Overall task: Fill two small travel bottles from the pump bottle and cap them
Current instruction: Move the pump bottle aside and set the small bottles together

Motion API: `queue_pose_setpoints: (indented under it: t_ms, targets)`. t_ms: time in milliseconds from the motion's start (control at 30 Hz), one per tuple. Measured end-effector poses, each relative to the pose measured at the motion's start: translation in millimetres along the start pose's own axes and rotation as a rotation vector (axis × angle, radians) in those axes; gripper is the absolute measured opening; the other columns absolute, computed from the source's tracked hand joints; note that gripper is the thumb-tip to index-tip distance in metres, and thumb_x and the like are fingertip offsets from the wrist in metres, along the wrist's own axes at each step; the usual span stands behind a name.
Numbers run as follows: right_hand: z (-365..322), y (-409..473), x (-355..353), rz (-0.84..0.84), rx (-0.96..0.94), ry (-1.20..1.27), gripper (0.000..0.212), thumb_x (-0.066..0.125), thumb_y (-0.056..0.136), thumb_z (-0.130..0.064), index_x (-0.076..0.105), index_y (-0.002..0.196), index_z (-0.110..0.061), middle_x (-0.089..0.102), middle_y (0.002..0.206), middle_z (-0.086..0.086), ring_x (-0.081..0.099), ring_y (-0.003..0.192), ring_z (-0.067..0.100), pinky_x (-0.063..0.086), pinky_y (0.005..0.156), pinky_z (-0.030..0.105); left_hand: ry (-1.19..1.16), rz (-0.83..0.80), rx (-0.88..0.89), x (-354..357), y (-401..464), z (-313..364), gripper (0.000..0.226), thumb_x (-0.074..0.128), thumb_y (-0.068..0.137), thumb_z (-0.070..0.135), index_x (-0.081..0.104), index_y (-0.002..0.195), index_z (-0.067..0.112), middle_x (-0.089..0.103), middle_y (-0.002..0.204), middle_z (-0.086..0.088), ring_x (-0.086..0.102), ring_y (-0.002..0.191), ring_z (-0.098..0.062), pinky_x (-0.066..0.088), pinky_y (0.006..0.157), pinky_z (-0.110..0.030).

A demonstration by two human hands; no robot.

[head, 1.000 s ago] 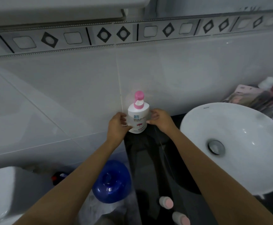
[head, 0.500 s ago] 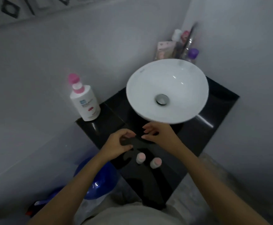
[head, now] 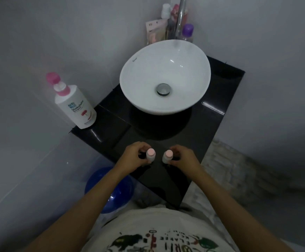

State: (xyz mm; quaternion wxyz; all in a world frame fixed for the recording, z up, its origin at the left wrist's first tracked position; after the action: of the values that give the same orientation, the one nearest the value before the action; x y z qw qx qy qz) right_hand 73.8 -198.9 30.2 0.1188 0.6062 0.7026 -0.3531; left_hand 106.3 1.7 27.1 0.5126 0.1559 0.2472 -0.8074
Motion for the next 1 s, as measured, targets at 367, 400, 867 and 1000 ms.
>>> queue_pose_setpoints:
  t_ms: [367,400,867,1000]
  targets:
    - [1,1,5,0.019,-0.049,-0.061,0.031,0.075,0.074,-0.015,0.064,0.103,-0.02,0.067,0.103,-0.001,0.059,0.086,0.01,0.046,0.075,0.022,-0.001,0.047,0.016,6,-2,5,0.033,0.078,0.07,0.013,0.066,0.1,0.019,0.065,0.102,0.002,0.063,0.092,-0.006,0.051,0.083,-0.019]
    - [1,2,5,0.017,-0.049,-0.068,0.031,0.075,0.074,-0.015,0.064,0.103,-0.02,0.066,0.102,-0.001,0.059,0.086,0.01,0.047,0.075,0.023,-0.005,0.056,0.012,5,-4,5,0.033,0.078,0.07,0.013,0.066,0.1,0.018,0.065,0.102,0.001,0.063,0.093,-0.007,0.051,0.084,-0.02]
    - [-133,85,56,-0.296,-0.321,-0.058,0.019,0.074,0.072,-0.02,0.063,0.086,-0.025,0.065,0.079,-0.012,0.06,0.072,0.0,0.048,0.068,0.019,-0.148,0.71,-0.282,-105,-39,-36,0.028,0.078,0.068,0.012,0.065,0.091,0.022,0.068,0.092,0.001,0.064,0.081,-0.011,0.054,0.075,-0.029]
    - [-183,124,86,-0.328,-0.389,-0.083,0.02,0.074,0.069,-0.013,0.063,0.084,-0.018,0.067,0.078,-0.004,0.061,0.072,0.008,0.049,0.072,0.026,-0.171,0.851,-0.408,-137,-35,-54,0.025,0.078,0.067,0.011,0.063,0.086,0.02,0.068,0.085,-0.001,0.063,0.076,-0.015,0.054,0.071,-0.033]
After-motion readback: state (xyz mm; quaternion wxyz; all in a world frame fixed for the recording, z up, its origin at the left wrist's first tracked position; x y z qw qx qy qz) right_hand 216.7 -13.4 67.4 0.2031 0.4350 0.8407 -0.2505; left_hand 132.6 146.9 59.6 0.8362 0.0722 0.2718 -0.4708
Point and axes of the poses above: each hand's wrist, its own y-axis towards the middle knuckle, its own x-axis out of the palm, z = x × y, the point moved 5 cm from there along y, towards the middle knuckle
